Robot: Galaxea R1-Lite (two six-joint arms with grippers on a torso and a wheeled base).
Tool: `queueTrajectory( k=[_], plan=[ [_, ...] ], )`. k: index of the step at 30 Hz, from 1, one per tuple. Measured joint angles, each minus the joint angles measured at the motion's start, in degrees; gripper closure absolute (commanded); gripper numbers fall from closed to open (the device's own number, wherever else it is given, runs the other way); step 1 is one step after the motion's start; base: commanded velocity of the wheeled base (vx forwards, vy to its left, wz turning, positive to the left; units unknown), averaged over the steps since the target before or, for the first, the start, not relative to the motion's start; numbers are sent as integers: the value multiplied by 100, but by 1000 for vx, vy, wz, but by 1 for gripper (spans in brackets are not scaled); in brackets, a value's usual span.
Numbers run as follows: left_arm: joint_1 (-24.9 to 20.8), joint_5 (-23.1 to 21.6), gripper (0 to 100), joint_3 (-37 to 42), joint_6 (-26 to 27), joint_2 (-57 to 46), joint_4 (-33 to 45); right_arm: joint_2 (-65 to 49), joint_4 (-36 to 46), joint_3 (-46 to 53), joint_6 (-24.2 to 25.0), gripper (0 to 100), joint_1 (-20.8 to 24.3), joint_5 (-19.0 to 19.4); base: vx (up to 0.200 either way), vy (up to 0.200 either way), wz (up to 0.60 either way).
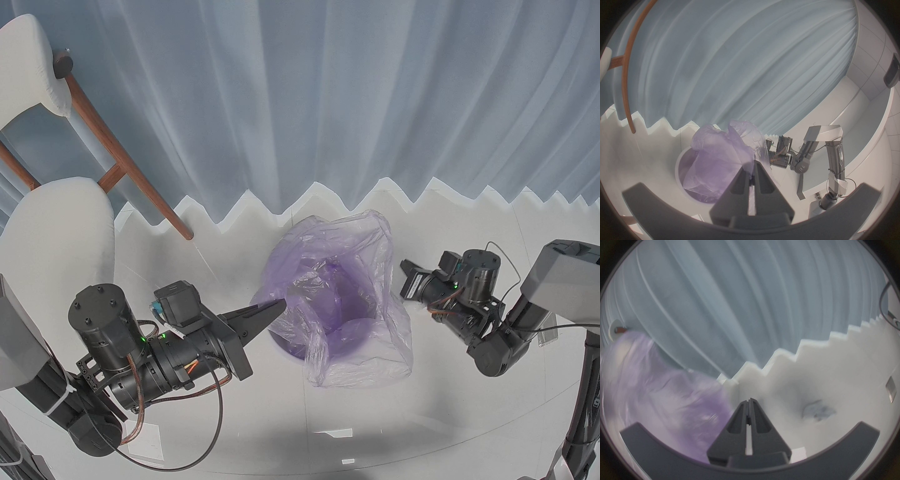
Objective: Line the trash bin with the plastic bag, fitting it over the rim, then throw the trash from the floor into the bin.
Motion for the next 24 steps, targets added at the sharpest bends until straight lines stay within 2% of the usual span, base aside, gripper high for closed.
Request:
queueTrajectory(
  k=[12,18,24],
  plan=[
    [30,28,100,-27,2,-17,16,201,93,350,783,100,1456,-24,0,0,0],
    [105,35,100,11,0,-13,255,524,112,140,958,100,1709,-29,0,0,0],
    [286,38,100,27,0,24,449,664,127,-199,942,100,1593,-56,0,0,0]
  ],
)
